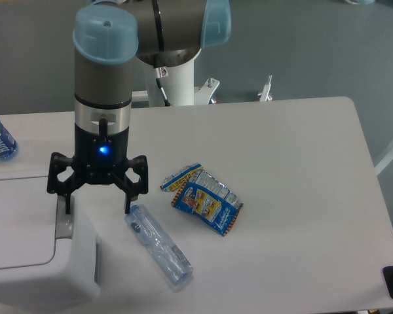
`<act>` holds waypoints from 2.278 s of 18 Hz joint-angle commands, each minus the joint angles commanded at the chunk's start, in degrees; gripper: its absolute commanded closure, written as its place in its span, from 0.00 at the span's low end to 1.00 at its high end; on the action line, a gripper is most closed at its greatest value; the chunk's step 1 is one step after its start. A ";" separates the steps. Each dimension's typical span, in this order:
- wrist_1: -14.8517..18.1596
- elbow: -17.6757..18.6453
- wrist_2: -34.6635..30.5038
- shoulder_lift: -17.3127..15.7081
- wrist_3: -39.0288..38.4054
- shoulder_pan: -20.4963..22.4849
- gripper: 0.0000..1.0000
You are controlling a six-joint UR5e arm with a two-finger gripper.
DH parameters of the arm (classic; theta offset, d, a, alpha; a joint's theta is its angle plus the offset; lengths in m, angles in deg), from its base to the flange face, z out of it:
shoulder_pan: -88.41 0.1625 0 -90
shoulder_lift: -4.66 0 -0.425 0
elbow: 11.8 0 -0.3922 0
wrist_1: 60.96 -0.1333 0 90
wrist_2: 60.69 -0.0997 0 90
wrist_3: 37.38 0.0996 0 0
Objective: Open the trash can
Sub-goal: 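Lower the gripper onto the grey tab at the trash can lid edge, then press down on the lid tab so the trash can lid pops open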
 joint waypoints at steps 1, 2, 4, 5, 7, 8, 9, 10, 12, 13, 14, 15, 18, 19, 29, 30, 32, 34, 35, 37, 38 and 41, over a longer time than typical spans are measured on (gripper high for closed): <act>0.00 -0.09 0.00 0.00 0.00 0.00 0.00; 0.00 -0.09 0.00 0.09 0.00 0.00 0.00; 0.00 0.00 -0.09 0.09 0.18 0.00 0.00; 0.00 0.00 -0.09 0.09 0.18 0.00 0.00; 0.00 0.00 -0.09 0.09 0.09 -0.09 0.00; 0.00 0.09 -0.09 0.18 0.09 -0.09 0.00; 0.00 0.09 -0.09 0.26 0.09 0.00 0.00; -0.09 0.09 -0.09 0.35 0.00 0.00 0.00; -0.09 0.09 -0.09 0.44 0.00 -0.09 0.00; -0.09 0.09 -0.09 0.53 0.00 -0.09 0.00; -0.09 0.18 -0.09 0.62 0.00 -0.09 0.00; -0.09 0.09 -0.09 0.79 0.00 -0.44 0.00; -0.09 0.00 -0.09 0.88 0.00 -0.53 0.00; -0.09 0.00 -0.09 0.88 0.09 -0.53 0.00; -0.09 -0.17 0.00 1.32 0.00 -0.61 0.00; 0.00 -0.17 0.00 1.32 0.00 -0.61 0.00; 0.00 -0.09 0.00 1.32 -0.09 -0.61 0.00; 0.00 -0.09 0.00 1.32 -0.09 -0.61 0.00; 0.00 0.00 0.00 1.41 -0.09 -0.61 0.00; 0.00 0.09 0.00 1.41 -0.09 -0.61 0.00; 0.00 0.00 0.00 1.41 0.00 -0.53 0.00; 0.00 0.09 0.00 1.49 -0.09 -0.44 0.00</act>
